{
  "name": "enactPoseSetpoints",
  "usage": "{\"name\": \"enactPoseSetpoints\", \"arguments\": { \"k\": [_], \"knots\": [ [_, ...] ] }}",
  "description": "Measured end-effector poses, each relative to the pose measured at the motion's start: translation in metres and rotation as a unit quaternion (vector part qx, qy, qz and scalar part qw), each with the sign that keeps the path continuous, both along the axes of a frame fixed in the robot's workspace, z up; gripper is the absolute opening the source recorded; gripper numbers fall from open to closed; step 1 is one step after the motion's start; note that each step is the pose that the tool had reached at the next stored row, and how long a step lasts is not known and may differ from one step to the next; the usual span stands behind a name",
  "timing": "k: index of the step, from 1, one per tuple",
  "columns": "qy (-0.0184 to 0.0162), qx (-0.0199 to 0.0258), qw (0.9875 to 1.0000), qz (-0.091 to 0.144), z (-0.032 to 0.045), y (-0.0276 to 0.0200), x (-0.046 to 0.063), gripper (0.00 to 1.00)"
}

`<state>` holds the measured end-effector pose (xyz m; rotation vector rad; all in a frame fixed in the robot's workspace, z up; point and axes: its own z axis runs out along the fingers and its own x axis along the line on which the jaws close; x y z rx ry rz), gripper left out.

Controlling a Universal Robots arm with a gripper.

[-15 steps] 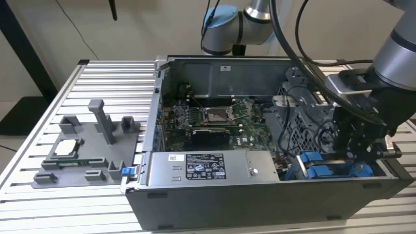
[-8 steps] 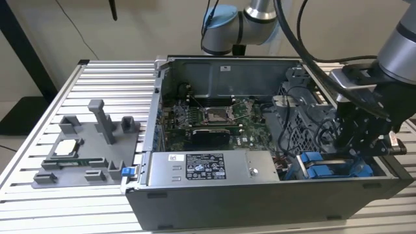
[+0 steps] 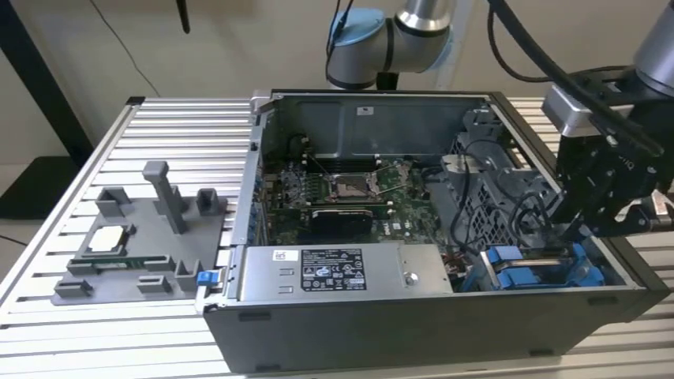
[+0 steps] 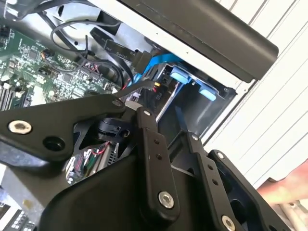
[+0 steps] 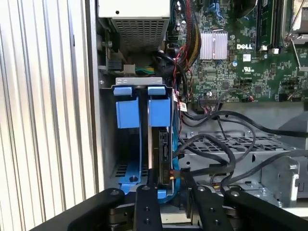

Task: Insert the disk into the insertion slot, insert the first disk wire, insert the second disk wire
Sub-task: 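Insert the first disk wire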

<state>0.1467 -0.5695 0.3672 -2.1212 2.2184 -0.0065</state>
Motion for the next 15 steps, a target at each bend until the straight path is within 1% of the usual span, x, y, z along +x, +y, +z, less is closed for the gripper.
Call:
{"name": "enactPoseSetpoints", "arguments": {
  "k": [6, 10, 12, 15],
  "knots": [
    [0.0002, -0.0004, 1.0000, 0.000, 0.0172, 0.0003, 0.000, 1.00],
    [0.0002, -0.0017, 1.0000, 0.000, 0.0273, 0.0011, 0.000, 1.00],
    [0.0002, -0.0027, 1.0000, 0.000, 0.0297, 0.0015, 0.000, 1.00],
    [0.0002, -0.0028, 1.0000, 0.000, 0.0296, 0.0015, 0.000, 1.00]
  ]
}}
